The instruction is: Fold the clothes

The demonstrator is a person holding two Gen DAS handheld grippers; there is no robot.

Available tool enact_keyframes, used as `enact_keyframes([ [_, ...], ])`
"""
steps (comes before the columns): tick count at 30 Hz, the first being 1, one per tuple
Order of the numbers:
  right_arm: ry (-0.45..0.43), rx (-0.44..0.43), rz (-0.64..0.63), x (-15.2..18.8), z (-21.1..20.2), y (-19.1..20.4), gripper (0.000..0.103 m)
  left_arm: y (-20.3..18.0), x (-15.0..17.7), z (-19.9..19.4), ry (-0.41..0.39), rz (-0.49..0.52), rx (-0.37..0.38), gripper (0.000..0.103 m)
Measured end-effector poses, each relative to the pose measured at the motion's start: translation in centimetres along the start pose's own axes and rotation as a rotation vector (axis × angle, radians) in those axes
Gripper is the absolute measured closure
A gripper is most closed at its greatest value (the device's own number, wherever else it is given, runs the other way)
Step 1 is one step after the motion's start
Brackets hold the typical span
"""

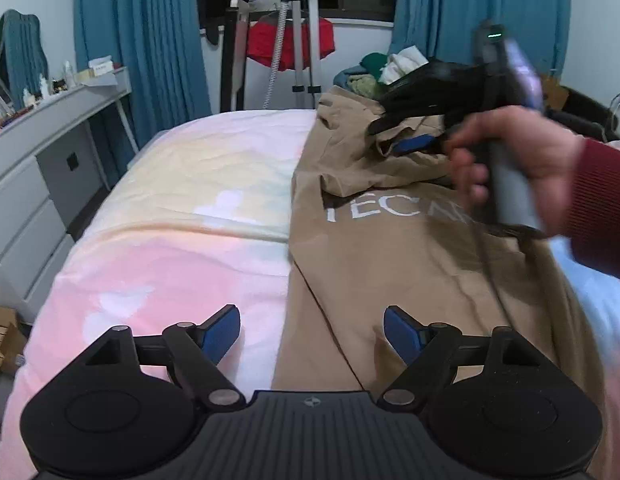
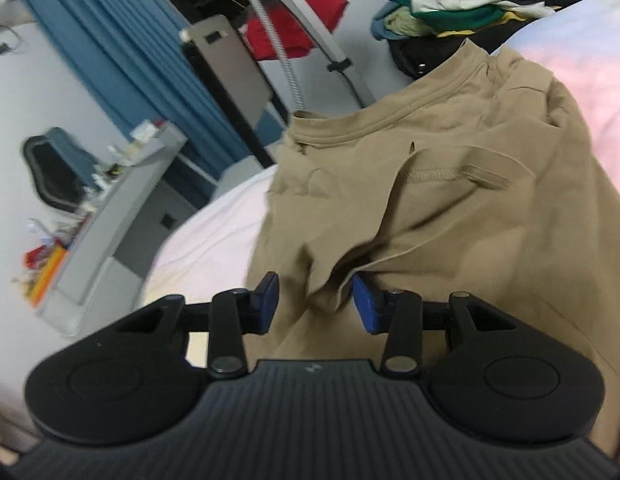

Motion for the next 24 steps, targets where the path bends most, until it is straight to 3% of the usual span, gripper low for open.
enact_keyframes([
  [1,-0.004,0.021,-0.017,-0.1,0.7,-0.1,0.083,0.0,0.1,0.0,-0.002,-0.002,0.007,0.022],
  [2,-0.018,0.027,-0.026,-0.5,0.7,-0.1,0.093,0.0,0.1,0.0,-0.003,-0.004,0.014,0.022],
  [9,-0.199,0.077,-0.039,-6.1,-0.4,-1.2,0.099,-0.3,0.7,0.6,0.007,-0.005,0.056,0.022],
  [13,-0.170,0.168,-0.027,-6.6,1.8,-4.7,0.099,-0.5,1.0,0.9,0.014,0.014,0.058,0.022],
  [16,-0.164,0.185,-0.014,-6.4,1.5,-5.8,0.099,-0.3,1.2,1.4,0.027,0.019,0.051,0.023],
  [20,-0.196,0.131,-0.055,-6.5,-3.3,-4.5,0.098,-0.2,1.2,1.4,0.034,0.014,0.051,0.023],
  [24,-0.197,0.076,-0.181,-4.0,-12.1,-2.6,0.097,0.0,0.9,0.9,0.031,-0.063,0.091,0.023],
])
Point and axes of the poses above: each gripper's, at about its wrist camera, not at the fingertips, and z roughly the way its jaws point, y to its left, x to its underside, the point moved 9 cm from there along z, roughly the way its jaws point, and after that the axes turned 15 degrees about -y, right-handed, at the moved point
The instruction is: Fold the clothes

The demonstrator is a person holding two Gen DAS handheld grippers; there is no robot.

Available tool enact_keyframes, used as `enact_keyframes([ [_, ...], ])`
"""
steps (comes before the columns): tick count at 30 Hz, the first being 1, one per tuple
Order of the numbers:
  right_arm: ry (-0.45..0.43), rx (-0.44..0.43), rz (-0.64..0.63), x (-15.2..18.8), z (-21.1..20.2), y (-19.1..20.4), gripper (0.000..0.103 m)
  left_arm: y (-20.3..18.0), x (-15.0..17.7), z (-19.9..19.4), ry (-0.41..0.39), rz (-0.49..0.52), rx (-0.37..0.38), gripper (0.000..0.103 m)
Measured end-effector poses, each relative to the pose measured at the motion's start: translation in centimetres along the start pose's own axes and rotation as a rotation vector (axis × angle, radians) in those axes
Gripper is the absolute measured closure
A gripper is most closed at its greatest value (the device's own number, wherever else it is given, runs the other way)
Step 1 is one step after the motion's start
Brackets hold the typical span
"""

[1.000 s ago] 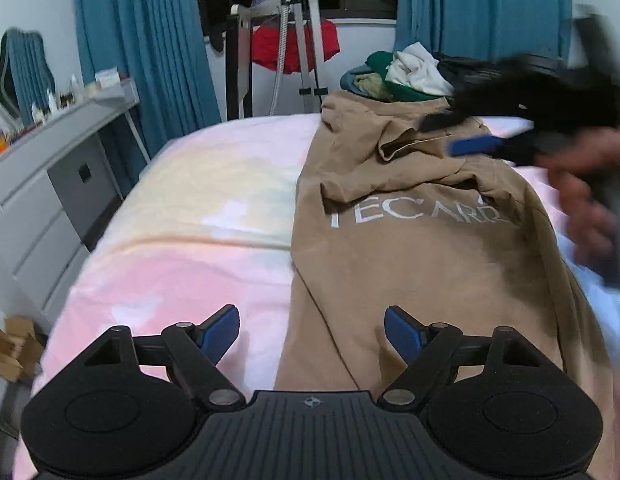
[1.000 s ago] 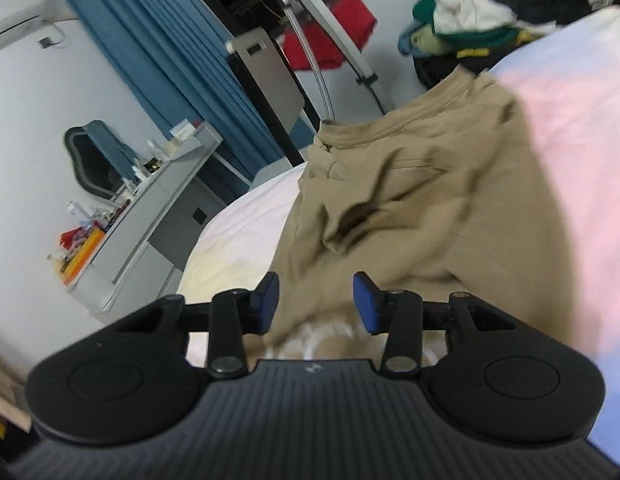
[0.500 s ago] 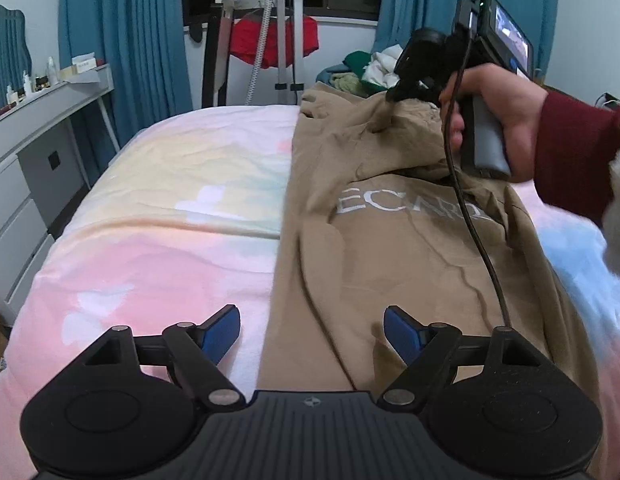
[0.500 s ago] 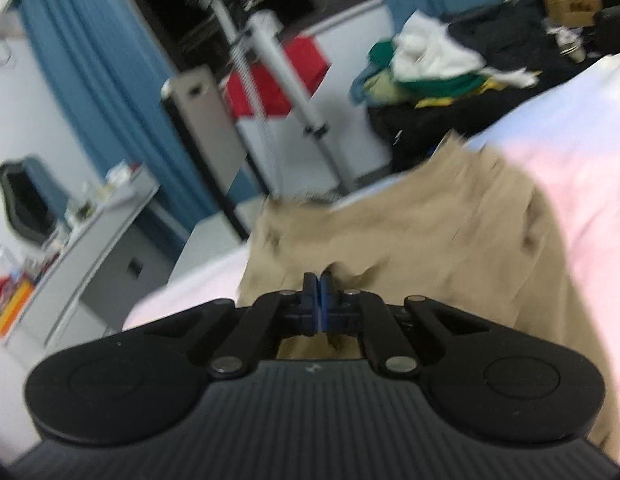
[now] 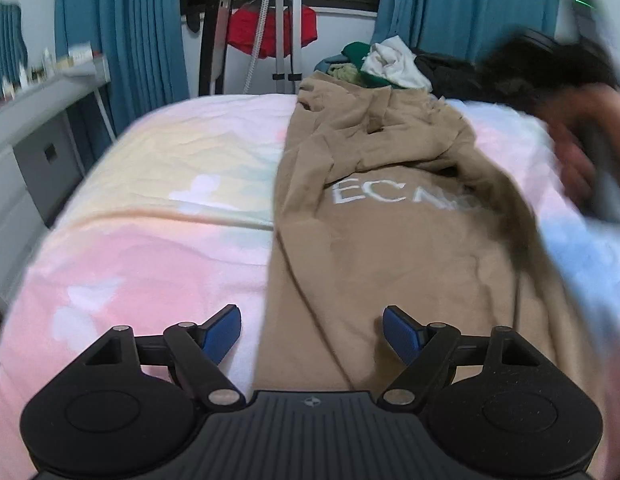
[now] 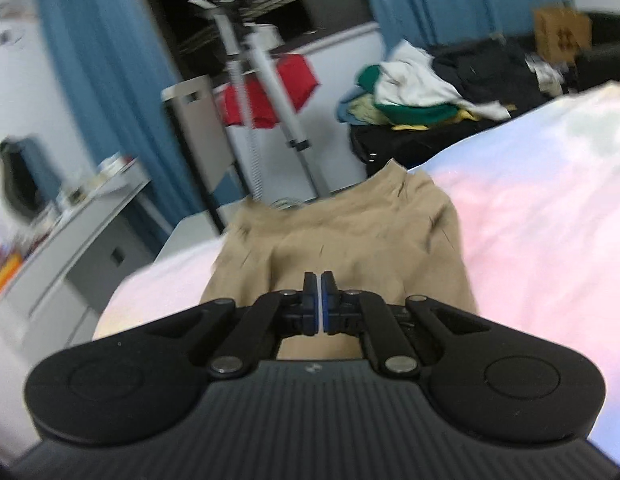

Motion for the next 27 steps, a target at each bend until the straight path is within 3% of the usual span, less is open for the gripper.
enact_keyframes([
  [3,0.050,-0.007,-0.012,2.6,-7.6,0.2,0.097,0.1,-0.8,-1.3,-0.050,0.030,-0.035,0.024],
  [6,0.074,-0.011,0.035,4.8,-14.0,-0.1,0.097,0.7,-1.8,-3.2,-0.087,-0.005,-0.030,0.025],
  [10,0.057,-0.014,0.037,5.9,-19.3,-0.5,0.097,2.1,-3.6,-5.8,-0.149,-0.067,-0.020,0.026],
  [14,0.077,0.016,0.079,7.6,-21.8,-1.9,0.097,2.8,-3.9,-7.1,-0.126,-0.097,-0.025,0.026],
  [17,0.121,0.047,0.115,9.0,-22.4,-3.0,0.097,2.7,-3.0,-7.8,-0.067,-0.106,-0.018,0.026],
  [21,0.108,0.043,0.160,9.0,-22.9,-3.6,0.096,2.5,-0.2,-7.6,0.096,-0.070,-0.012,0.027],
  [25,0.115,0.035,0.176,9.3,-22.7,-4.1,0.096,3.7,2.6,-6.8,0.275,-0.144,-0.032,0.035],
  [27,0.130,0.042,0.188,9.7,-22.5,-4.4,0.096,3.5,3.1,-6.8,0.305,-0.156,-0.015,0.037],
])
Point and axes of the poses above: each gripper's, at about its wrist camera, not at the fingertips, and z roughly the way its jaws point, y to its left, x to its underside, the point moved 9 cm from there along z, roughly the way its jaws point, and after that the axes turned 15 degrees about -y, right-handed, at the moved point
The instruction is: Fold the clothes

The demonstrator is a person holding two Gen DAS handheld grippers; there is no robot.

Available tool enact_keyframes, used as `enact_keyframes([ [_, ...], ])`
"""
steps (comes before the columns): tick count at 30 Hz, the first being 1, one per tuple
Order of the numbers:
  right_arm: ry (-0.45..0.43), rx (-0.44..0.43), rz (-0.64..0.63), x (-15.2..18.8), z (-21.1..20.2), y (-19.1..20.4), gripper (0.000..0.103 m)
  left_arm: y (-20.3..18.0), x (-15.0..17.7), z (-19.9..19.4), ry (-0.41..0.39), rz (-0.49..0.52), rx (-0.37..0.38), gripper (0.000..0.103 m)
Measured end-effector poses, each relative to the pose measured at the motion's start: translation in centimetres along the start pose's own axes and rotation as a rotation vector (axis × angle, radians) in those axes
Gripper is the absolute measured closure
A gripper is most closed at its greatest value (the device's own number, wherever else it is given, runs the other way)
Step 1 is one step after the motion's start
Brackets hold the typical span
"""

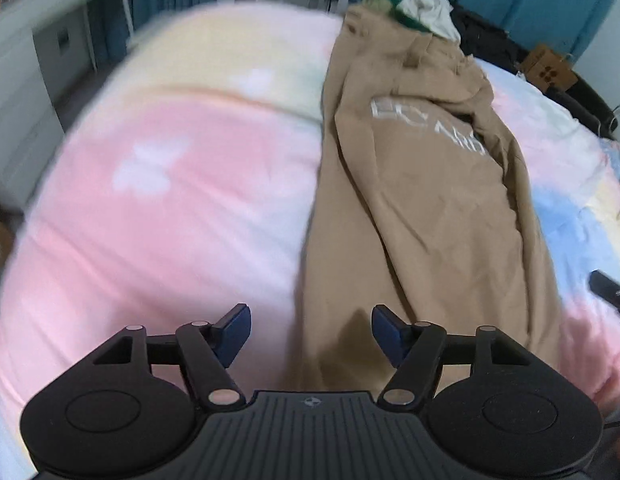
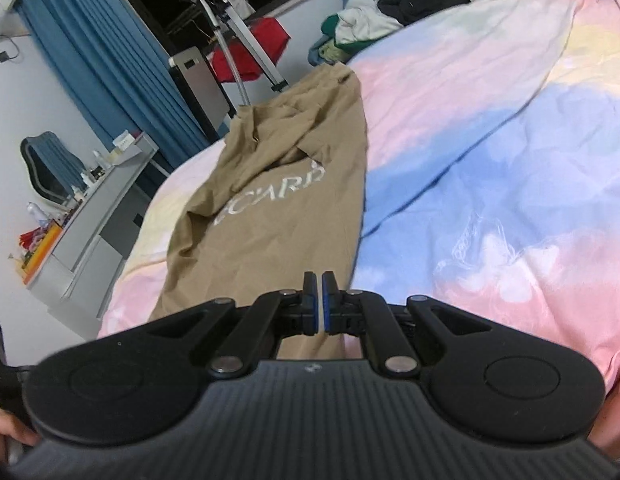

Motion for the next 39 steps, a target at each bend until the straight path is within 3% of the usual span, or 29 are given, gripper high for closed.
enact_keyframes([
  [2,0.007,-0.005,0.020,0.0,0.1,-0.2,0.096,-0.2,0.4,0.0,0.021,0.014,0.009,0.049],
  [3,0.006,-0.007,0.024,0.0,0.1,-0.2,0.096,-0.5,0.7,0.1,0.030,0.040,0.007,0.061],
  [4,0.006,-0.010,0.026,0.0,0.0,-0.3,0.096,-0.9,0.9,0.1,0.032,0.078,0.000,0.083],
  [5,0.010,-0.011,0.026,0.1,0.1,-0.2,0.096,-1.4,1.1,0.0,0.028,0.122,-0.009,0.095],
  [6,0.014,-0.013,0.026,0.2,0.1,-0.2,0.096,-1.9,1.3,-0.1,0.025,0.166,-0.019,0.100],
  [10,0.033,-0.019,0.032,0.6,0.2,-0.3,0.096,-5.4,1.0,-2.8,-0.095,0.433,-0.038,0.101],
  [13,0.047,-0.020,0.053,0.9,0.4,-0.5,0.096,-9.6,1.7,-5.3,-0.168,0.645,0.021,0.101],
  [15,0.065,-0.025,0.082,1.1,0.7,-0.7,0.096,-12.0,2.7,-6.1,-0.172,0.736,0.083,0.101],
  [18,0.086,-0.026,0.113,1.4,1.1,-1.0,0.096,-13.4,4.5,-5.1,-0.101,0.767,0.151,0.100],
  [21,0.092,-0.019,0.120,1.6,1.2,-1.3,0.096,-12.8,5.9,-2.7,-0.008,0.740,0.164,0.097],
  [24,0.102,-0.018,0.127,1.7,1.1,-1.4,0.096,-11.4,5.7,-1.5,0.040,0.637,0.173,0.090],
  [26,0.110,-0.015,0.129,1.9,1.2,-1.5,0.096,-10.4,5.4,-2.1,0.047,0.566,0.194,0.079],
  [28,0.116,-0.017,0.128,2.0,1.3,-1.4,0.096,-9.8,5.0,-2.6,0.045,0.512,0.205,0.056],
  [30,0.121,-0.020,0.122,2.1,1.3,-1.3,0.096,-9.2,4.7,-2.9,0.032,0.475,0.194,0.042],
  [33,0.126,-0.019,0.114,2.2,1.3,-1.2,0.096,-8.3,4.6,-2.9,0.019,0.404,0.163,0.031],
  [39,0.148,-0.005,0.100,2.6,1.4,-1.2,0.095,-5.9,3.3,-1.7,0.046,0.196,0.154,0.025],
])
Point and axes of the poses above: each gripper's, at about its wrist camera, not at the fingertips, and z roughly the way its jaws point, y to its left, x to its underside, the point moved 9 cm from there along z, roughly the way its jaws point, and after that the axes turned 15 degrees about -y, right-handed, at the moved point
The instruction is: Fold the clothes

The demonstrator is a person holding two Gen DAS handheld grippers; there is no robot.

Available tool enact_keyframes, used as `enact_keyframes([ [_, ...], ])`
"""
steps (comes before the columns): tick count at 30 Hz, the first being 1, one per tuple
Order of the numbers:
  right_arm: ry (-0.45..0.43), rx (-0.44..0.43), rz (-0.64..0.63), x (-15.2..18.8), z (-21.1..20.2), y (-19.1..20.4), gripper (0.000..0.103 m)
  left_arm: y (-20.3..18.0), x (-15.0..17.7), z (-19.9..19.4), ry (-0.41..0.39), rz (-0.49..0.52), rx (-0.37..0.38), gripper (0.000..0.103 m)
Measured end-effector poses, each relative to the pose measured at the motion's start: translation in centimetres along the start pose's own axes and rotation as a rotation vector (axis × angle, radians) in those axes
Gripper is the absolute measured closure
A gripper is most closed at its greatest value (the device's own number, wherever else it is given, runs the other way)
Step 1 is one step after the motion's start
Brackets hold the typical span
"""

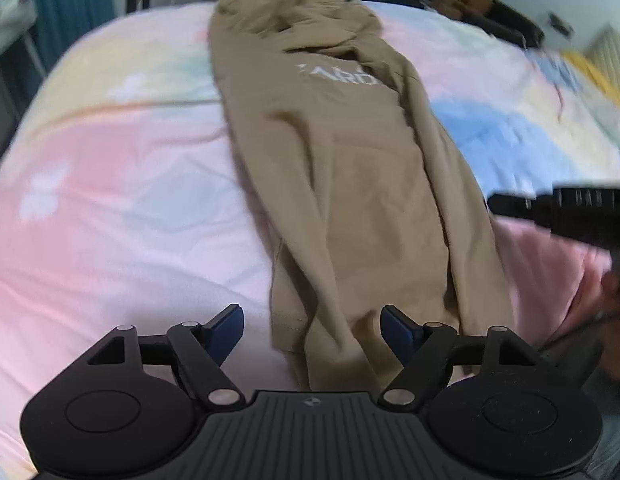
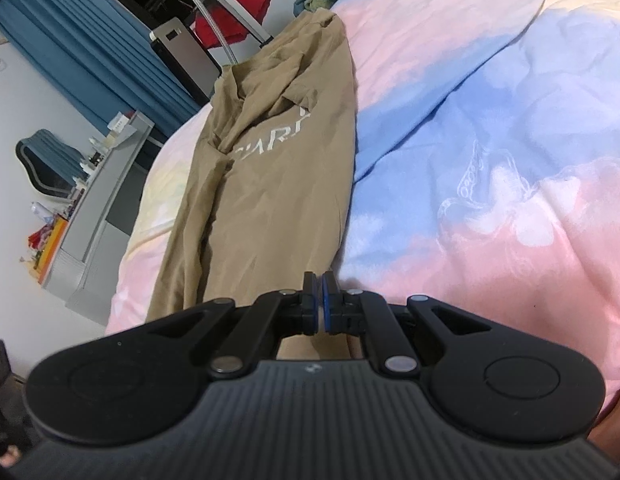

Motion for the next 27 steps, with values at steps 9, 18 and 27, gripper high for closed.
enact_keyframes([
  [9,0.017,0.070,-0.026,0.6,-0.4,-0.5,0.043,0.9,0.4,0.6,0.008,-0.041,-0.007,0.026],
  [18,0.186,0.049,0.033,3.9,-1.9,-0.1,0.040,1.3,1.2,1.9,0.044,-0.097,0.044,0.027],
  [27,0.318,-0.006,0.040,7.1,-0.8,1.4,0.040,0.2,1.9,1.3,0.071,-0.096,0.155,0.036],
])
Point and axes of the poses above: each gripper's, at about its wrist camera, not at the fingertips, and z roughly the way its jaws point, y to its left, x to its underside, the point moved 9 cm from there along z, roughly the way its jaws point, and after that the axes turned 15 degrees about -y, right-handed, at the moved point
